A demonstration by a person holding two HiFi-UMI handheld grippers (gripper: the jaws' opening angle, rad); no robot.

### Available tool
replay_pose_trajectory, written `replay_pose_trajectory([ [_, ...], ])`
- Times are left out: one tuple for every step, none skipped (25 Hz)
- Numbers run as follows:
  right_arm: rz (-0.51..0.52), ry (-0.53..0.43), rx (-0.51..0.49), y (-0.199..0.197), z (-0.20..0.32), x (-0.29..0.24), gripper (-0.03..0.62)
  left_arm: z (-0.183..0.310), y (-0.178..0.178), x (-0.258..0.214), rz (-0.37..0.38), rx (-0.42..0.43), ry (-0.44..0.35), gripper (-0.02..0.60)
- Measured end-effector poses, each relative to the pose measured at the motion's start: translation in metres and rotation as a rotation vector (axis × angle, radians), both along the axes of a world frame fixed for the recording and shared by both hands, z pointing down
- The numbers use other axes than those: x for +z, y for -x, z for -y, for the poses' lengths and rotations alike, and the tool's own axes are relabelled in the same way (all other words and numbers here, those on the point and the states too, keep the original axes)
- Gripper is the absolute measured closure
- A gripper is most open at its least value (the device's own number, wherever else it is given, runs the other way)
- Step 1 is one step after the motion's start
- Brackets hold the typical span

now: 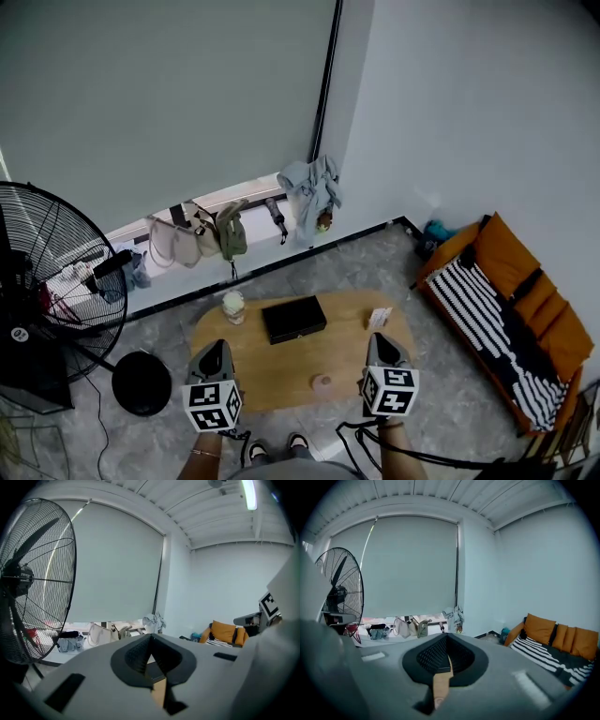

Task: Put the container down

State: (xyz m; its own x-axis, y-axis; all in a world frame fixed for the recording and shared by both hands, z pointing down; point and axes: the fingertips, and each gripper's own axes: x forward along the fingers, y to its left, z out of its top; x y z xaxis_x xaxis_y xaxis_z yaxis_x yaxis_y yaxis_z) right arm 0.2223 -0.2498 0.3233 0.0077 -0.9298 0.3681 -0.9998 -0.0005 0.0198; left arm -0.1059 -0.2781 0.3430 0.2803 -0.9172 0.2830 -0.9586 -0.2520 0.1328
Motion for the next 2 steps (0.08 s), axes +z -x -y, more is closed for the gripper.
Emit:
replay_pose_trajectory([
  [0.000,0.000,-0.001,0.0004,-0.0005,-0.0001,0.589,-0.0005,0.0005,0.0000,0.000,0.000,0.000,0.584],
  [0.000,0.001,-0.001,0.0008,-0.0011,-0.0002,0.589,-0.0009,0.0009,0.0000,0.001,0.000,0.000,0.584],
])
